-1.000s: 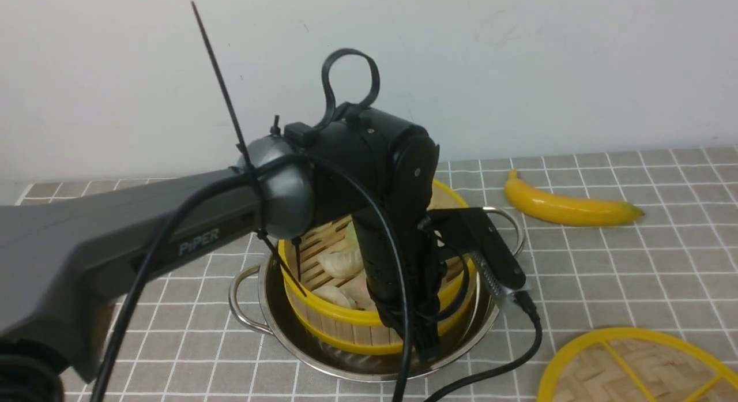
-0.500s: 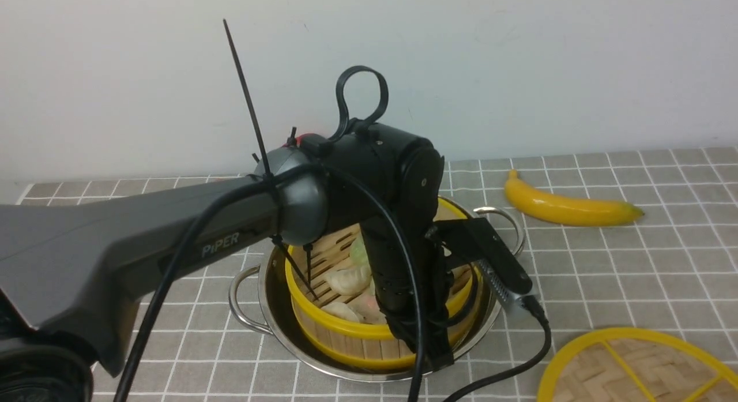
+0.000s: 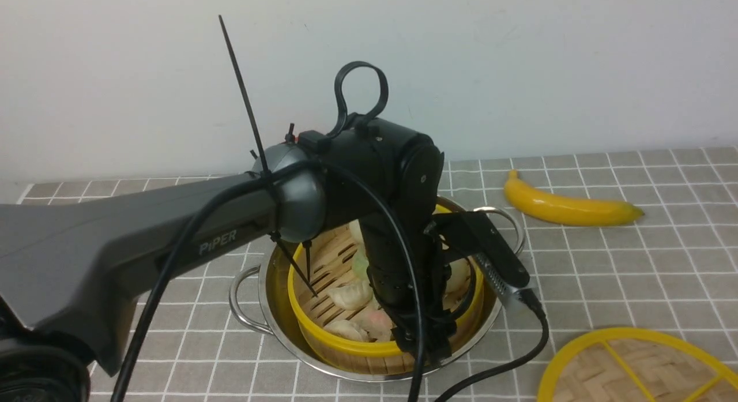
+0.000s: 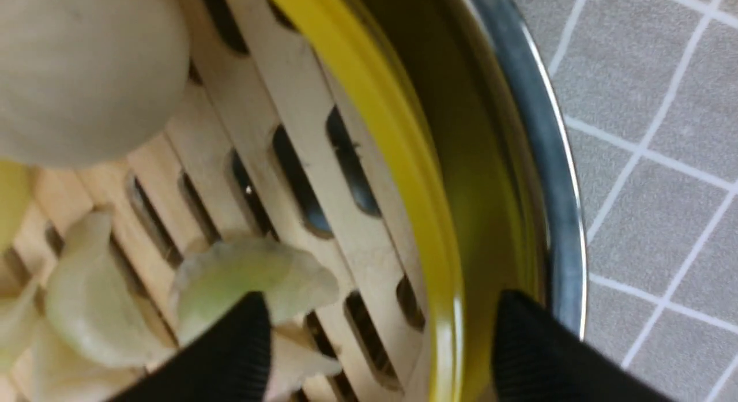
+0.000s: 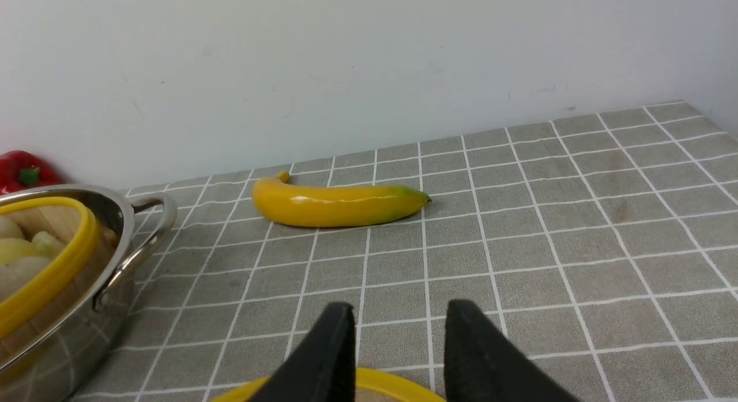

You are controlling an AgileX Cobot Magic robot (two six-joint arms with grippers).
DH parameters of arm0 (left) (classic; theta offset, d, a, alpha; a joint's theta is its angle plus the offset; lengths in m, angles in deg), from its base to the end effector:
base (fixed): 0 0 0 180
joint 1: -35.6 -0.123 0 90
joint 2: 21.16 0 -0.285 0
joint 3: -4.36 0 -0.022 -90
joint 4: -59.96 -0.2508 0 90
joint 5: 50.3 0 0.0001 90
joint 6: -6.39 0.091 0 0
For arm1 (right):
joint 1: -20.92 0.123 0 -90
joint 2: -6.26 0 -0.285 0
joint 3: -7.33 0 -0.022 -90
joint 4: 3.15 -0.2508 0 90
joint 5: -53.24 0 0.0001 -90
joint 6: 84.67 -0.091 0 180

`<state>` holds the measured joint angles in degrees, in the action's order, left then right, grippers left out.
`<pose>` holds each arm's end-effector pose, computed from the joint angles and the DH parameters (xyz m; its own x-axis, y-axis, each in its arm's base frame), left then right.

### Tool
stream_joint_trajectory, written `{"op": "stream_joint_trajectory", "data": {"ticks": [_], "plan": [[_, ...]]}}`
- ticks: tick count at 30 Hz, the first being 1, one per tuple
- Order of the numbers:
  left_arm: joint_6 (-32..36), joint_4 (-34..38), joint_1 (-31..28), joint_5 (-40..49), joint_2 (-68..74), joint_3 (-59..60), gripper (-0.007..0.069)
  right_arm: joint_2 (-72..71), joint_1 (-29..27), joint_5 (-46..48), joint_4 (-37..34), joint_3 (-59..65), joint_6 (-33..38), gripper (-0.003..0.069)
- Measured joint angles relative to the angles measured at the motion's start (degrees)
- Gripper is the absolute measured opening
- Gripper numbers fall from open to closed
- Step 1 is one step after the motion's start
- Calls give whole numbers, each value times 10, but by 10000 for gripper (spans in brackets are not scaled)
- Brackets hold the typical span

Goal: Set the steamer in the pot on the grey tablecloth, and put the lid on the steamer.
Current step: 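Place the bamboo steamer basket with dumplings into the steel pot with the left gripper, then move the gripper down to the bamboo steamer lid and grasp its center knob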

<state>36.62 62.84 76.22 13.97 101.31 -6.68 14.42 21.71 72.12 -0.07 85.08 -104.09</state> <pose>0.3019 -0.2644 0.2016 -0.3458 0.9342 -0.0879 0.9379 0.3469 -0.0029 0.0545 -0.0008 0.1800 -0.2435 0.2807 -0.9284 0.0753 0.9598 0.2705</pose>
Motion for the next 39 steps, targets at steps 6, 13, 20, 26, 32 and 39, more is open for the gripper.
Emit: {"op": "stream_joint_trajectory", "data": {"ticks": [6, 13, 20, 26, 32, 39], "plan": [[-21, -36, 0, 32, -29, 0, 590, 0, 0, 0, 0, 0, 0, 240], [-89, -152, 0, 32, -134, 0, 531, 0, 0, 0, 0, 0, 0, 240], [-238, -196, 0, 31, -242, 0, 384, 0, 0, 0, 0, 0, 0, 240], [-271, -198, 0, 15, -283, 0, 264, 0, 0, 0, 0, 0, 0, 240], [-271, -218, -1, -42, -301, 5, 158, 0, 0, 0, 0, 0, 0, 240], [-274, -188, -113, -249, -478, 140, 136, 0, 0, 0, 0, 0, 0, 240]]}}
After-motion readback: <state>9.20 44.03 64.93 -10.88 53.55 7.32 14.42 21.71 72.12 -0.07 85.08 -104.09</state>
